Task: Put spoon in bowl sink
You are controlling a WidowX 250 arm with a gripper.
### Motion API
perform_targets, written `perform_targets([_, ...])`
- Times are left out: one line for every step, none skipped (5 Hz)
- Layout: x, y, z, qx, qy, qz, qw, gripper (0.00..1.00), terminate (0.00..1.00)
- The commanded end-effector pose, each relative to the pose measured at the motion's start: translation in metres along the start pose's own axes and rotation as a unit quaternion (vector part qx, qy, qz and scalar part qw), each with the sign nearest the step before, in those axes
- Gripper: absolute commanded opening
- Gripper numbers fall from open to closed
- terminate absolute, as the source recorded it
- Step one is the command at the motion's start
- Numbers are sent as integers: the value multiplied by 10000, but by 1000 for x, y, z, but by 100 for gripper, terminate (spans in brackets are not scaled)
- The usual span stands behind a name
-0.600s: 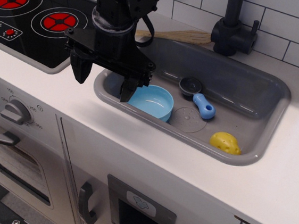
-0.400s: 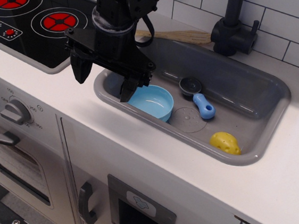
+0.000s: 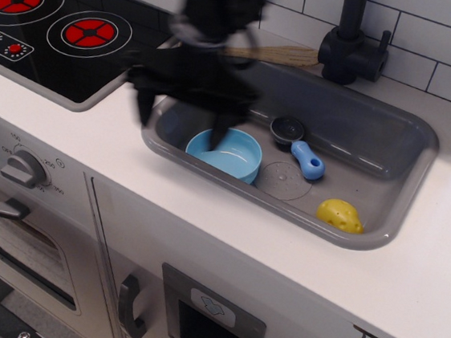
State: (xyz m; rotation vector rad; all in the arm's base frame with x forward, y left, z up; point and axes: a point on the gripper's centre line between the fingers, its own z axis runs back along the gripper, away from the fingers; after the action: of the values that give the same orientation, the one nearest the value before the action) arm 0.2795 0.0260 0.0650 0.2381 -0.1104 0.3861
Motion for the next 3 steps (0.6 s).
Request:
perform_targets([65,-51,8,-280,-145,1188,9924,100,0])
perform_targets([79,-70,-6,-338,-235,1561,9869,100,0])
perform_targets([83,-82,-23,-225,-212,1628,9862,100,0])
